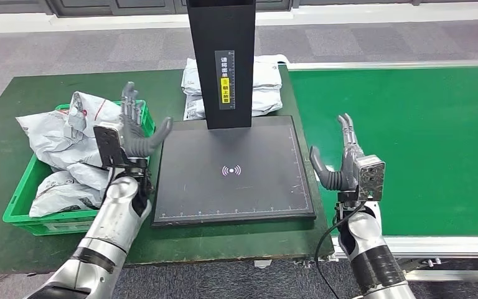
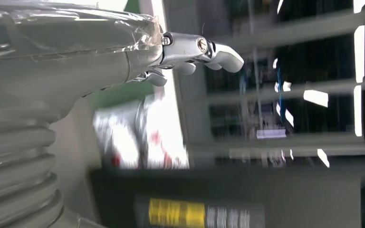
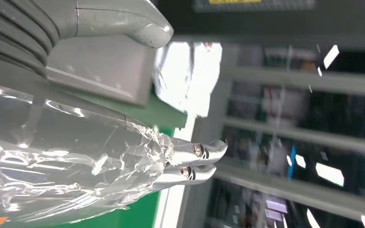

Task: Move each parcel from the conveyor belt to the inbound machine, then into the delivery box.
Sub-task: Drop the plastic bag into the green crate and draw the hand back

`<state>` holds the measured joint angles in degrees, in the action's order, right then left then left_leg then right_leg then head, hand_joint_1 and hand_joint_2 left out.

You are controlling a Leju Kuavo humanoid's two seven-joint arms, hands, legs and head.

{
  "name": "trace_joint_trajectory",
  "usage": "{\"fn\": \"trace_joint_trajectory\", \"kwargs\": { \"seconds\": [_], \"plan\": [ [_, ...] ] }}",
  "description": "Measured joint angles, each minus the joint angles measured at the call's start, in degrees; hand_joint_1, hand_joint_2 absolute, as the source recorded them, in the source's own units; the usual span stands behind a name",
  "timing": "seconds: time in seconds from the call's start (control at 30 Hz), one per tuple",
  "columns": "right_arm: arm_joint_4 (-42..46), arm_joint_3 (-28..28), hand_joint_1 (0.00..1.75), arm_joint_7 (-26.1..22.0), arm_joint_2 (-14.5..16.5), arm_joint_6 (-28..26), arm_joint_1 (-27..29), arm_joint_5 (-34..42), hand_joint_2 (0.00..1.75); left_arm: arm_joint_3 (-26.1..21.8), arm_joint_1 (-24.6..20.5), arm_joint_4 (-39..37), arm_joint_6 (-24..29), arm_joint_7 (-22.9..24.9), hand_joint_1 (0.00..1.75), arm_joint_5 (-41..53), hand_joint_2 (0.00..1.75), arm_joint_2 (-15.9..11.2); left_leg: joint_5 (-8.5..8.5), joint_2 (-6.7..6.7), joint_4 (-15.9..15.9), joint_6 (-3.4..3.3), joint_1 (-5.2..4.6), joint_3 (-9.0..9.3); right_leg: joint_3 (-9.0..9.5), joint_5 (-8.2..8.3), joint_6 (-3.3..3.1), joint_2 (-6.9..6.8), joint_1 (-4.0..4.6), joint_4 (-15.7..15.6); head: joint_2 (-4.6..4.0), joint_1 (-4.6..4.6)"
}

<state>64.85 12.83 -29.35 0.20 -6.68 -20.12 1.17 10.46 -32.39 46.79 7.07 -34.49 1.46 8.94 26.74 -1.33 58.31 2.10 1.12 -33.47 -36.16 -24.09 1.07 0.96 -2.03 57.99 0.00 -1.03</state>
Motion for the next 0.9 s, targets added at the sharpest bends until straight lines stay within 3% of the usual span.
{"fn": "trace_joint_trajectory", "kwargs": {
  "seconds": [0.17, 0.37, 0.5, 0.73, 0.9],
  "plan": [
    [-0.6, 2.4, 0.0, -1.7, 1.1, -4.0, -0.7, 0.9, 1.75, 6.2, 2.1, -3.6, 2.7, -5.0, 0.0, -1.9, 1.75, 3.2, 0.04, 0.02, 0.0, -0.05, 0.0, -0.05, -0.02, -0.02, 0.01, 0.02, -0.01, 0.0, 0.0, 0.01],
    [-0.8, 4.6, 0.0, -1.9, 2.9, -9.1, -0.9, -0.8, 1.75, 9.7, 5.3, -4.1, 1.1, -2.8, 0.0, -4.6, 1.75, 4.1, 0.04, 0.04, 0.0, -0.06, 0.0, -0.04, -0.02, -0.03, 0.02, 0.02, 0.0, 0.0, 0.0, 0.0],
    [0.1, 6.6, 0.0, -0.5, 3.8, -12.3, -0.1, -0.7, 1.75, 12.3, 8.8, -2.5, 3.1, -0.3, 0.0, -1.6, 1.75, 3.7, 0.05, 0.04, 0.0, -0.06, 0.02, -0.07, -0.04, -0.05, 0.02, 0.02, 0.02, 0.0, 0.0, 0.01],
    [-1.4, 10.5, 0.0, -1.8, 4.2, -9.1, -1.0, 2.5, 1.75, 13.9, 10.2, -0.6, 9.7, -2.4, 0.0, 2.4, 1.75, 1.7, 0.03, 0.03, 0.0, -0.05, 0.02, -0.08, -0.05, -0.04, 0.02, -0.01, 0.02, 0.0, 0.0, 0.01],
    [-5.9, 12.4, 0.0, -3.1, 5.1, -4.5, -5.1, 3.5, 1.75, 13.9, 7.1, -1.9, 13.5, -4.3, 0.0, 1.8, 1.75, 1.8, -0.07, 0.0, 0.0, -0.05, 0.02, -0.08, -0.04, 0.01, 0.02, -0.03, 0.02, 0.0, 0.0, 0.01]
  ]
}}
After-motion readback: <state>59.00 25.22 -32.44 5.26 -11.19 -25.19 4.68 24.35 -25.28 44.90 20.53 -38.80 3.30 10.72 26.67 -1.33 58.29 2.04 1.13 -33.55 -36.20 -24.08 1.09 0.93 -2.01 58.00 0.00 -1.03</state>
